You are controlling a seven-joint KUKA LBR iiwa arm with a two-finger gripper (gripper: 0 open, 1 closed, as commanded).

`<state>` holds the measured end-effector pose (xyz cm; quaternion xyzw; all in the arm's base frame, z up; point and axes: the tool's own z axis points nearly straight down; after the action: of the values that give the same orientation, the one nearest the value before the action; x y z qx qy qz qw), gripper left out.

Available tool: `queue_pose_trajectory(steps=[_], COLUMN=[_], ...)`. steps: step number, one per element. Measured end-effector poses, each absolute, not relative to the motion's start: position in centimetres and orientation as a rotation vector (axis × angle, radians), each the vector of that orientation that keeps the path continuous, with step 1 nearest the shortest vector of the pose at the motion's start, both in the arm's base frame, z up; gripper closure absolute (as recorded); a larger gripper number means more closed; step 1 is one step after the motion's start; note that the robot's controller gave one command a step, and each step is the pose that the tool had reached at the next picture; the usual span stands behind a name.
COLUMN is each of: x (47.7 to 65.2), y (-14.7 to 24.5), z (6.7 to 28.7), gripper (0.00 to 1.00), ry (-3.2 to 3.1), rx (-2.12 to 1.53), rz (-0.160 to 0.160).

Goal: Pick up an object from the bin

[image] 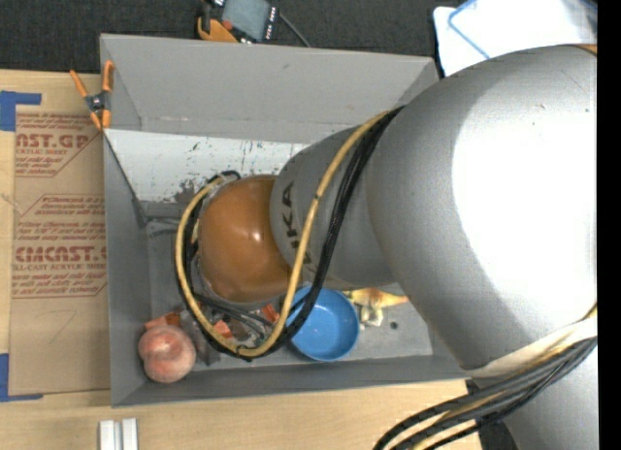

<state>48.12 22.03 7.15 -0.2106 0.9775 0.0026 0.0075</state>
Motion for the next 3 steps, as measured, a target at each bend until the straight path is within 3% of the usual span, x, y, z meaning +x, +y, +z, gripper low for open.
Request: queue_pose_trajectory(steps=[2, 3], x=[48.12, 48.42], y=[22.03, 22.07], z=[7.15, 7.28], gripper=[1.00, 0.00], ry=[3.056, 3.045], rx=[-0.659, -0.654], rz=[0.008, 0.010])
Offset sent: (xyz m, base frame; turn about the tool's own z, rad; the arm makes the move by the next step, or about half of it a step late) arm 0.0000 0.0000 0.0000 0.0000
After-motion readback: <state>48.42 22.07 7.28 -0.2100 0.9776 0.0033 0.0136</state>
